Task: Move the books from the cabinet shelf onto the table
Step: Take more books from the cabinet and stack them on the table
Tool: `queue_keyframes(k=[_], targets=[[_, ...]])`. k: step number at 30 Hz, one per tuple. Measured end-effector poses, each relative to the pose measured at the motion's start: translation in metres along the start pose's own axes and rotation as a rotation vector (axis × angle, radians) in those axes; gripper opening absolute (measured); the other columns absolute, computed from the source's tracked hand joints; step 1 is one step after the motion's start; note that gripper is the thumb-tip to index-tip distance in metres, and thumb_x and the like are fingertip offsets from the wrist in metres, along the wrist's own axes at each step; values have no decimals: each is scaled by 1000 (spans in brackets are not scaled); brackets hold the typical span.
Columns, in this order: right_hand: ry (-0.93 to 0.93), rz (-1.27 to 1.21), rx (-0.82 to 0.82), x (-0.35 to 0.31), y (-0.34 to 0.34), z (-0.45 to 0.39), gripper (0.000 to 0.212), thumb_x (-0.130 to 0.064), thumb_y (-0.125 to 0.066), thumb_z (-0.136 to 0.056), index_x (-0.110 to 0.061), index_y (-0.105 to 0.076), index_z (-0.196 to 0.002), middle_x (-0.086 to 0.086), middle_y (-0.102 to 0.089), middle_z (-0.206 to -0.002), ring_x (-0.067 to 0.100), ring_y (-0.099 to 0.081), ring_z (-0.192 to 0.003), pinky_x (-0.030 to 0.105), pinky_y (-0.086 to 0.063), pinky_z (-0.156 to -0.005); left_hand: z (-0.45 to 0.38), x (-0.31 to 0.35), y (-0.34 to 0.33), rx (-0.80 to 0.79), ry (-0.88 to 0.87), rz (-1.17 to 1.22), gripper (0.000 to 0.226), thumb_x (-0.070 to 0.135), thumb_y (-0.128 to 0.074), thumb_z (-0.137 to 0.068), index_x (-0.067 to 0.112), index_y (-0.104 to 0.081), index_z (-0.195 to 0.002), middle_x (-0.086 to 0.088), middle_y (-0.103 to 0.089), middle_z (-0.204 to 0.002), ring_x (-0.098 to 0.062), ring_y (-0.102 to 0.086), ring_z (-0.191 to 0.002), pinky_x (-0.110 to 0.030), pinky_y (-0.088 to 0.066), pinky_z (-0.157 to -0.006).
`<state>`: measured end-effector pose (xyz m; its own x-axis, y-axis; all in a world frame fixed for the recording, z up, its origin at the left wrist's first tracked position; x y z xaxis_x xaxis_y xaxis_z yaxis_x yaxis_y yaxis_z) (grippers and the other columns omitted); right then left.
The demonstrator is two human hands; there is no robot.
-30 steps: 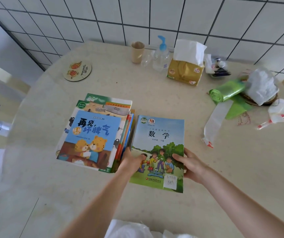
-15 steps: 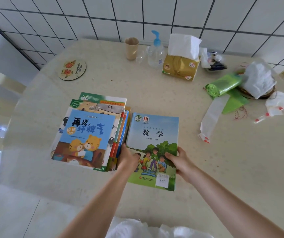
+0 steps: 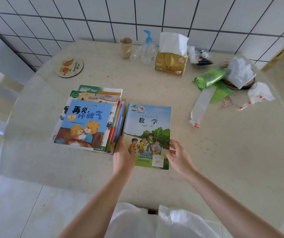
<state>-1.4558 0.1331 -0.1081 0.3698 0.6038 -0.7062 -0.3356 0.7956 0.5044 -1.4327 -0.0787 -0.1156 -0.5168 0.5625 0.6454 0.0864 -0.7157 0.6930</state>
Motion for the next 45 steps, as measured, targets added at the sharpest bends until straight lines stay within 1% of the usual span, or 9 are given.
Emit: queue_keyframes(k=[10, 16, 19, 22, 27, 29, 32, 38, 45], targets=[[74, 10, 35, 5, -13, 57, 46, -19, -57, -92, -12, -44, -136, 5, -59, -131, 24, -56, -121, 39, -44, -101, 52, -8, 6, -68, -88, -184, 53, 15, -53, -91, 17, -37, -142, 1, -49, -141, -19, -36, -134, -37, -39, -107], [47, -6, 98, 8, -24, 82, 40, -13, -55, -92, -10, -50, -132, 5, -61, -129, 23, -56, -119, 35, -44, -101, 66, -12, 13, -134, -161, -278, 46, 16, -49, -92, 21, -42, -137, 5, -55, -131, -15, -40, -127, -33, -49, -84], [11, -24, 148, 11, -35, 94, 38, -13, -55, -92, -9, -51, -130, 7, -63, -125, 22, -57, -118, 33, -44, -100, 68, -15, 18, -182, -221, -265, 40, 16, -46, -93, 22, -46, -132, 6, -57, -127, -14, -45, -120, -29, -44, -75], [-37, -53, 224, 13, -52, 110, 37, -10, -53, -92, -9, -52, -129, 7, -64, -123, 21, -59, -117, 32, -43, -102, 67, -21, 25, -234, -331, -220, 37, 16, -46, -95, 20, -49, -132, 5, -60, -121, -15, -48, -115, -26, -38, -77], [-115, -99, 373, 13, -92, 140, 32, -3, -54, -90, -5, -56, -122, 10, -70, -109, 24, -66, -104, 34, -47, -95, 63, -46, 46, -280, -480, -97, 31, 7, -57, -90, 11, -60, -120, -6, -69, -97, -27, -60, -99, -33, -48, -86], [-148, -139, 426, 14, -111, 155, 29, -3, -55, -90, -6, -58, -118, 8, -72, -102, 24, -67, -99, 31, -47, -89, 64, -59, 57, -288, -528, -89, 29, 6, -60, -86, 12, -64, -114, -6, -69, -87, -29, -64, -88, -39, -52, -81], [-228, -188, 482, 17, -138, 184, 27, -6, -55, -91, -7, -60, -118, 11, -72, -102, 24, -67, -98, 24, -43, -84, 74, -74, 71, -370, -586, -136, 27, 9, -60, -86, 14, -64, -113, -4, -70, -86, -29, -66, -84, -38, -53, -75], [-363, -293, 638, 35, -164, 256, 25, -9, -54, -93, -10, -61, -116, 8, -71, -100, 21, -65, -95, 25, -46, -86, 109, -88, 68, -561, -685, -196, 24, 11, -60, -87, 16, -65, -110, -4, -72, -86, -27, -67, -84, -36, -52, -74], [-495, -394, 838, 73, -188, 339, 22, -2, -56, -89, -8, -65, -108, 9, -71, -95, 19, -65, -89, 27, -49, -84, 165, -97, 45, -798, -761, -262, 21, 17, -53, -90, 22, -65, -107, 0, -72, -85, -19, -67, -86, -38, -54, -81]])
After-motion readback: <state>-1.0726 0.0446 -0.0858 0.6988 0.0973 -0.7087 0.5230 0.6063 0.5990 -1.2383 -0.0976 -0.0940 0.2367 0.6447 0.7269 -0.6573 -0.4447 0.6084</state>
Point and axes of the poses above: each hand's wrist, its own z-axis away from the middle knuckle, its own y-axis out of the back of the hand, x = y × z, the point moved 6 cm from there along -z, towards the middle knuckle
